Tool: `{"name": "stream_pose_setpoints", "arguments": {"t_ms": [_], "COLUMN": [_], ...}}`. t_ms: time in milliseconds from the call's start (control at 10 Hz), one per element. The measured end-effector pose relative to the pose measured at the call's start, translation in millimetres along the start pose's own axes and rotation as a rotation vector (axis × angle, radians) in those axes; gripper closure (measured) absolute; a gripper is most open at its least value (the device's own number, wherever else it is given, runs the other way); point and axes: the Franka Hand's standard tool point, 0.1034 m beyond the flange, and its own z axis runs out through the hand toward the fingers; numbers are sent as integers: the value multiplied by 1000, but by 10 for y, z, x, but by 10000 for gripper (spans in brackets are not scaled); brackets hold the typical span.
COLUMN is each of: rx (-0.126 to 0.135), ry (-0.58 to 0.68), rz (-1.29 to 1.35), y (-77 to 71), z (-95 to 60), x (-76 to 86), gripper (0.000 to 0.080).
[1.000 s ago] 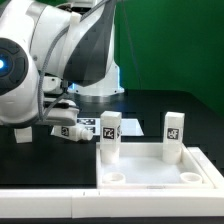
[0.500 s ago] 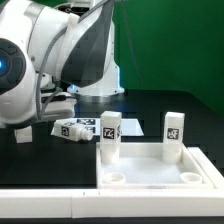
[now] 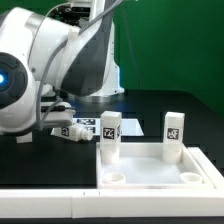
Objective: Assemble square table
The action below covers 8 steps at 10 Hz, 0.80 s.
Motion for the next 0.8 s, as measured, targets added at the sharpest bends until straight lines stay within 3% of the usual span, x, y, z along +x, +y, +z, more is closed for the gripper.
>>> {"name": "stream_pose_setpoints", "arguments": {"t_ms": [100, 200, 300, 400, 500, 700, 800], "rx": [4, 5, 5, 5, 5, 10, 25], "ry": [0, 0, 0, -1, -1, 31, 21], "rz": [2, 1, 1, 1, 1, -36, -28], "y": [0, 2, 1, 1, 0, 41, 63], "z": [10, 13, 13, 15, 13, -162, -249], "x": [3, 2, 3, 3, 2, -100, -204], "gripper": [151, 237, 371, 371, 517, 517, 517]}}
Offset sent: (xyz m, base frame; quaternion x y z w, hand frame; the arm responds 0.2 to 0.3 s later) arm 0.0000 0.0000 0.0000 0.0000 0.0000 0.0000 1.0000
